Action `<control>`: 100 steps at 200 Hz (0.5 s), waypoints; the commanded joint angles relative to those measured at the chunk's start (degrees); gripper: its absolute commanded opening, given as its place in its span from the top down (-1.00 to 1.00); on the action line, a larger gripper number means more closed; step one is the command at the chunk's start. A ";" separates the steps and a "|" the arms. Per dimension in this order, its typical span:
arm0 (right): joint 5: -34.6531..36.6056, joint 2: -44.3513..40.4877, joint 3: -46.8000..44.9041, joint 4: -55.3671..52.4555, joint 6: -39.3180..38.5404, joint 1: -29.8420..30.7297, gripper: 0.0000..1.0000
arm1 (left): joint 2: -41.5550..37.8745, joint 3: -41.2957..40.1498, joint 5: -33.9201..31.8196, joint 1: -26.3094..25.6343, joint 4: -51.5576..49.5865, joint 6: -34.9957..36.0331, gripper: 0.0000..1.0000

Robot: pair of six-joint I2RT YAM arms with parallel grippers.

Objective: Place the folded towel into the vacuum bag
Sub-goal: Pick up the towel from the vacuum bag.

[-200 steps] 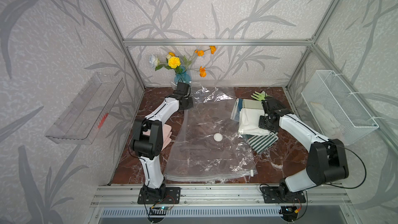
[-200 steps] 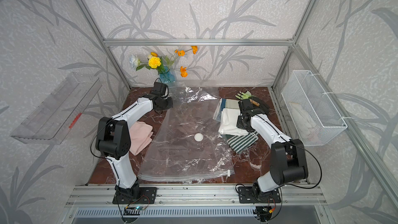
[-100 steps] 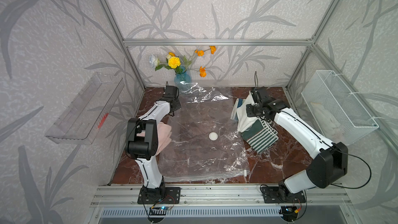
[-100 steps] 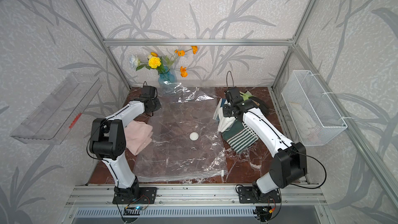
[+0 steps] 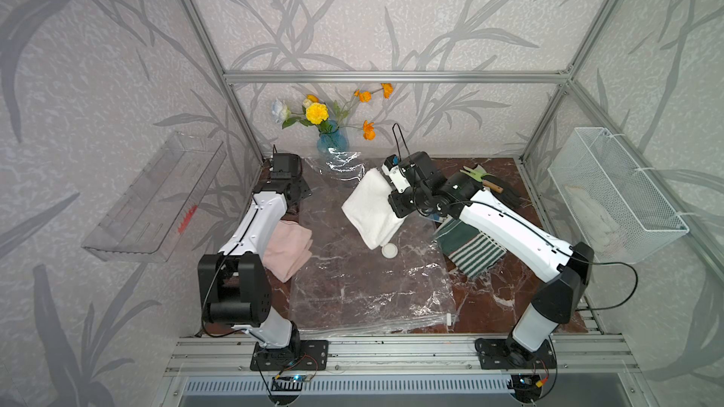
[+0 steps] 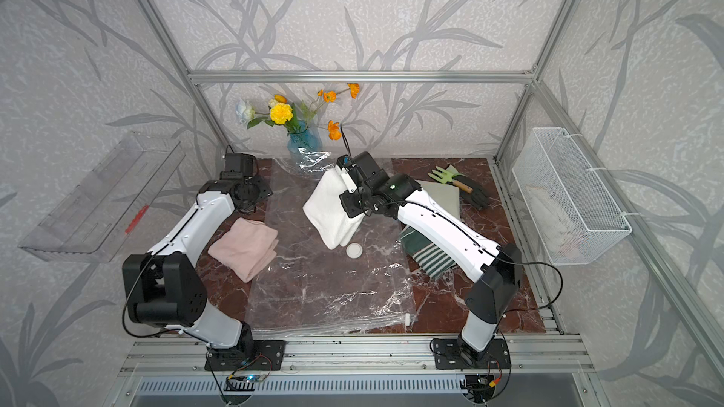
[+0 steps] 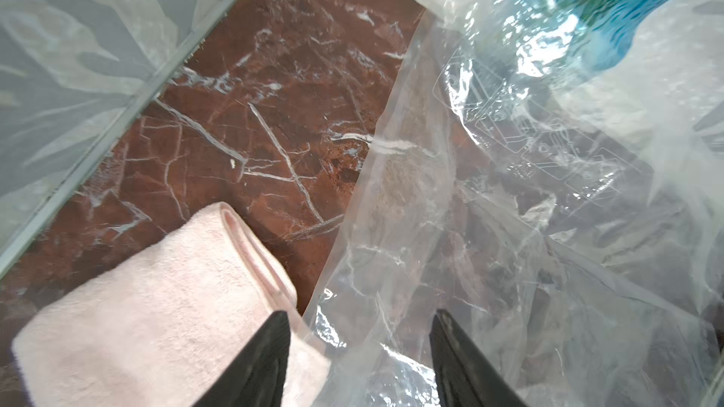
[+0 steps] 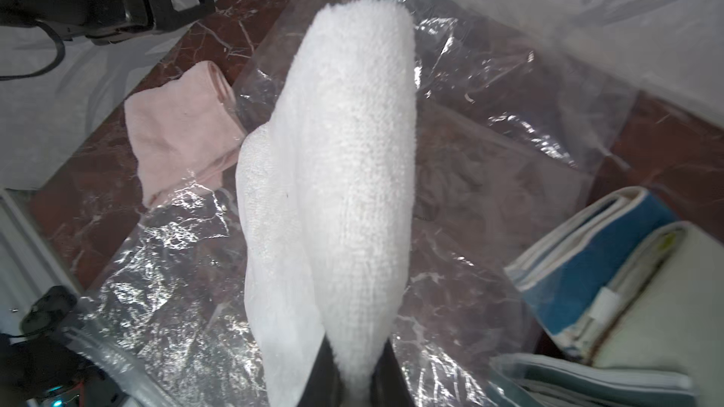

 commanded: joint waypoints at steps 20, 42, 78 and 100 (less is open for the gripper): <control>-17.16 8.88 -17.33 13.83 14.11 -8.80 0.99 | -4.81 -3.39 2.93 -6.86 -5.00 0.98 -0.19; -7.87 13.48 -17.70 9.22 10.85 -8.88 0.90 | -4.58 -7.04 9.12 -13.10 -1.25 -3.16 -0.19; 2.30 13.57 -16.81 4.30 6.90 -6.75 0.60 | -2.17 -15.22 17.05 -21.79 10.07 -10.14 -0.17; 9.06 13.93 -14.11 1.40 4.86 -3.95 0.63 | 2.23 -19.26 22.24 -24.97 18.84 -14.08 -0.10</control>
